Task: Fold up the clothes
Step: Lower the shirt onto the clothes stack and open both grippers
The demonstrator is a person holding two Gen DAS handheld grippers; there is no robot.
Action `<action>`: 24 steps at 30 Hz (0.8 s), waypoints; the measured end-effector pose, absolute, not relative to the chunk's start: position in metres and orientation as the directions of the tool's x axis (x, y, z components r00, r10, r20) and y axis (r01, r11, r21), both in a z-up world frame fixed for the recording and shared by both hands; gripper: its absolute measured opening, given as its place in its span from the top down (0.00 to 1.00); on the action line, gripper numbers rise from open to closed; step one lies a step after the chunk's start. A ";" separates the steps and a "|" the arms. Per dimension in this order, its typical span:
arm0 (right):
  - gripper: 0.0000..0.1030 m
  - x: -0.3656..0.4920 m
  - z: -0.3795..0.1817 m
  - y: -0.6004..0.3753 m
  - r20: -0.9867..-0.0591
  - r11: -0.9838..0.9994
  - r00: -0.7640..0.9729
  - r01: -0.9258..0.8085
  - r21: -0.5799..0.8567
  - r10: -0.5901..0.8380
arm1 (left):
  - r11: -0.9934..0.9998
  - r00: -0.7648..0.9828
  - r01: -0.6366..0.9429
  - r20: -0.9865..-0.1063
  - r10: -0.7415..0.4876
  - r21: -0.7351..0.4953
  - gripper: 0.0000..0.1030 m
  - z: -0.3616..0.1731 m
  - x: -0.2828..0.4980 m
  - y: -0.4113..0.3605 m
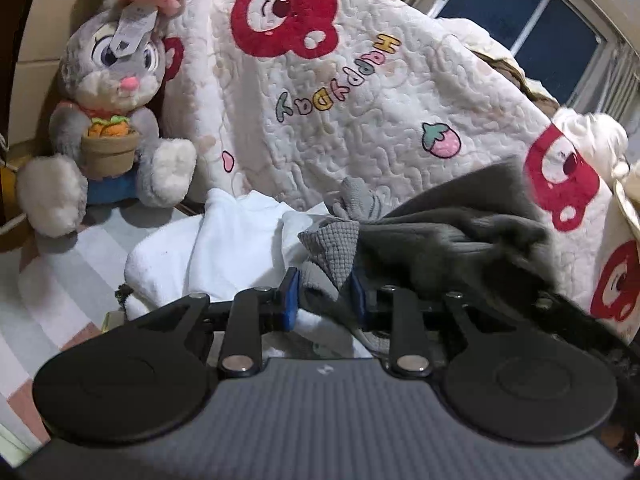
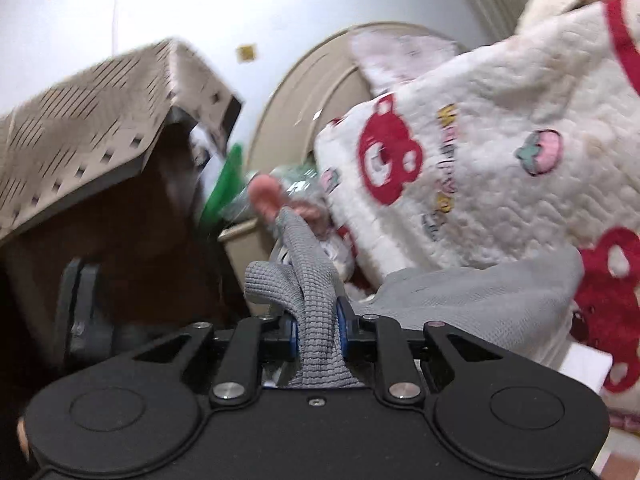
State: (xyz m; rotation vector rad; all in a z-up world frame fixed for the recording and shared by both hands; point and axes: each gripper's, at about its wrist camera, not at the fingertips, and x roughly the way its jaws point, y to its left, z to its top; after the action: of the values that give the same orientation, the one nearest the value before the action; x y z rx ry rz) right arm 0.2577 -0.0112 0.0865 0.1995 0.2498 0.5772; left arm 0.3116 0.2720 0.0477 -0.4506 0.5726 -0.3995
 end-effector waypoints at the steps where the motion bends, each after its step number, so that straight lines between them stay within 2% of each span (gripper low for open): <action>1: 0.79 0.257 0.083 0.001 -0.201 0.841 0.818 -0.511 0.177 0.539 | 0.834 0.768 0.239 -0.428 -0.475 -0.497 0.77 0.049 0.310 0.271; 2: 0.79 0.255 0.079 0.017 -0.237 0.855 0.825 -0.514 0.065 0.514 | 0.842 0.767 0.238 -0.438 -0.468 -0.484 0.78 0.050 0.309 0.271; 5: 0.78 0.246 0.072 0.045 -0.320 0.825 0.817 -0.544 -0.151 0.480 | 0.857 0.768 0.224 -0.458 -0.448 -0.463 0.81 0.056 0.304 0.275; 8: 0.65 0.230 0.068 0.054 -0.368 0.764 0.819 -0.557 -0.326 0.439 | 0.886 0.821 0.188 -0.428 -0.379 -0.424 0.81 0.074 0.287 0.278; 10: 0.56 0.221 0.065 0.052 -0.351 0.756 0.825 -0.554 -0.349 0.442 | 0.895 0.859 0.209 -0.363 -0.360 -0.393 0.81 0.092 0.270 0.273; 13: 0.51 0.211 0.066 0.044 -0.328 0.764 0.813 -0.573 -0.298 0.481 | 0.882 0.856 0.310 -0.301 -0.421 -0.355 0.76 0.114 0.254 0.256; 15: 0.44 0.205 0.067 0.035 -0.298 0.758 0.785 -0.611 -0.229 0.543 | 0.889 0.831 0.326 -0.352 -0.432 -0.322 0.76 0.111 0.254 0.240; 19: 0.44 0.187 0.067 -0.002 -0.201 0.722 0.708 -0.692 -0.006 0.677 | 0.907 0.778 0.335 -0.468 -0.419 -0.256 0.76 0.101 0.257 0.211; 24: 0.38 0.168 0.057 -0.053 -0.114 0.698 0.691 -0.690 0.192 0.714 | 0.931 0.797 0.293 -0.482 -0.364 -0.218 0.75 0.086 0.243 0.205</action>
State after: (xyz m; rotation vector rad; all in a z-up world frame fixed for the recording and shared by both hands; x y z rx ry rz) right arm 0.1682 -0.0533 0.0567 0.1374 0.1854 0.7871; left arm 0.2428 0.2047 0.0860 -0.1352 0.5440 -0.3534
